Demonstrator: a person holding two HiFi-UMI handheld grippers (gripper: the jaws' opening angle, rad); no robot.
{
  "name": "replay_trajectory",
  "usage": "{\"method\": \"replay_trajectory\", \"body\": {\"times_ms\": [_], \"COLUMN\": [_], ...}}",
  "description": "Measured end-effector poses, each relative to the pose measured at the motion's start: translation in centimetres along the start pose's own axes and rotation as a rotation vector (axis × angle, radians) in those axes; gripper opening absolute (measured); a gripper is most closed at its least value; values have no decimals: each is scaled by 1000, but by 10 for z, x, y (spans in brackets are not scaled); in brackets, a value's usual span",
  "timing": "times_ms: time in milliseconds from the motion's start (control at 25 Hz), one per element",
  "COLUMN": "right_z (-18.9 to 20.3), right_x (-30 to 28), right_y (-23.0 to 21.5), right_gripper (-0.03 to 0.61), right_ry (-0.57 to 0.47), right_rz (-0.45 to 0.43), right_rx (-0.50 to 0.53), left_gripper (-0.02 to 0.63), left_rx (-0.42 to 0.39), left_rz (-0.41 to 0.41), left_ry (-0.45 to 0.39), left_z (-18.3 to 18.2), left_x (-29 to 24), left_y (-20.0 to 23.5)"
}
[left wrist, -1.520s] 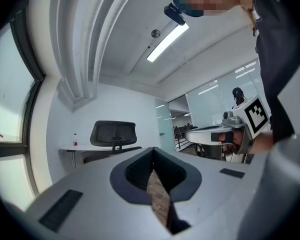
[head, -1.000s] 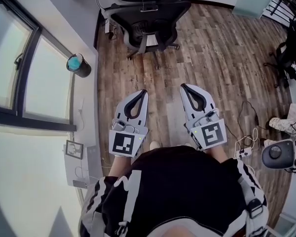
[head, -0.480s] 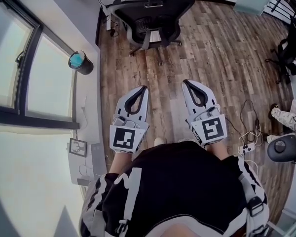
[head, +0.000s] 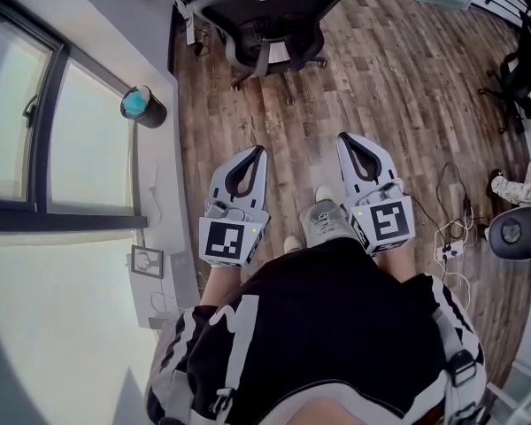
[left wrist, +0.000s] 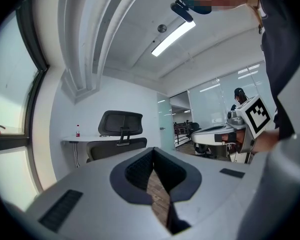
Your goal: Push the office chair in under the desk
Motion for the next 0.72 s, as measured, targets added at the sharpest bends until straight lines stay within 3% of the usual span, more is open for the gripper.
{"method": "replay_trajectory", "body": {"times_ms": [720], "right_z": [-12], "right_x": [-97], "right_y": [-122], "right_gripper": [9], "right_ry": [-49], "right_rz": [-28], "right_rx": [23], "left_gripper": [8], "left_rx": [-42], "left_rz": [-75], "left_ry": [-19], "left_z": [-17], "left_x": [-144], "left_y": [41]}}
Point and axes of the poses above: the fingertips, and each gripper's own axes: x backward along the fingers, y to its left, z out of its underside, the point moved 1 cm from there along x, backward along the fingers, and after that the axes turned 6 degrees about -z, right-handed, at the moved point
